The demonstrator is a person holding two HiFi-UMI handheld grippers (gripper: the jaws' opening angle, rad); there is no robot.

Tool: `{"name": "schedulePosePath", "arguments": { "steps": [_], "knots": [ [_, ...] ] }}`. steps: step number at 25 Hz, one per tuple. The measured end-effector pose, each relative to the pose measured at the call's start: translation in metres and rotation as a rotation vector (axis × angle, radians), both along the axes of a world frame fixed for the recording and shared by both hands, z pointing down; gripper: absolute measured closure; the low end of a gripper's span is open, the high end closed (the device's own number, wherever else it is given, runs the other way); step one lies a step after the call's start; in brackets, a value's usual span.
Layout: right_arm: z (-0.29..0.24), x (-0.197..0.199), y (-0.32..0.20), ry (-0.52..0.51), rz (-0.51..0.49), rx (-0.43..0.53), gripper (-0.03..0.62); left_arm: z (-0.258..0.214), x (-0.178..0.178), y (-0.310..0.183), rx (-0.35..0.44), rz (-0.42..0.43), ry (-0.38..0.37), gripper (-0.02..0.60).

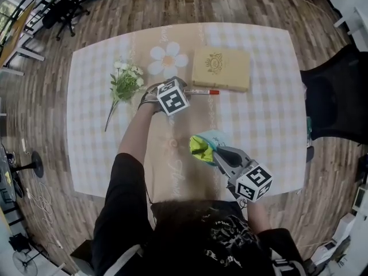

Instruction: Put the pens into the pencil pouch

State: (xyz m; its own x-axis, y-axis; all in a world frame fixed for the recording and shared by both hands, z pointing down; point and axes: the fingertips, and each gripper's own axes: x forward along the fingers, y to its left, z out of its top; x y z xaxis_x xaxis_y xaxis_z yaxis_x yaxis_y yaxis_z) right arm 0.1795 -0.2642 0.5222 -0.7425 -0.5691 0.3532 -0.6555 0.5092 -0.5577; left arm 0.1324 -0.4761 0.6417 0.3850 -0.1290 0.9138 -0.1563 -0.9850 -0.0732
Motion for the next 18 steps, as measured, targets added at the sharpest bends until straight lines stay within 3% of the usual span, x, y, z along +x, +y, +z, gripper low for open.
{"name": "schedulePosePath", "arguments": {
  "steps": [9, 14, 18],
  "knots": [
    [0.005, -0.01, 0.002, -0.026, -0.022, -0.013, 0.554, 0.006, -0.003, 0.009, -0.134, -0.087, 0.048, 0.479],
    [0.003, -0.007, 0.0, -0.037, -0.019, -0.005, 0.556, 0.004, 0.0, 0.01, -0.067, -0.03, 0.016, 0.489],
    [0.002, -0.001, 0.003, -0.034, 0.0, 0.001, 0.556, 0.003, -0.001, 0.023, -0.076, -0.04, 0.013, 0.495]
  ]
}}
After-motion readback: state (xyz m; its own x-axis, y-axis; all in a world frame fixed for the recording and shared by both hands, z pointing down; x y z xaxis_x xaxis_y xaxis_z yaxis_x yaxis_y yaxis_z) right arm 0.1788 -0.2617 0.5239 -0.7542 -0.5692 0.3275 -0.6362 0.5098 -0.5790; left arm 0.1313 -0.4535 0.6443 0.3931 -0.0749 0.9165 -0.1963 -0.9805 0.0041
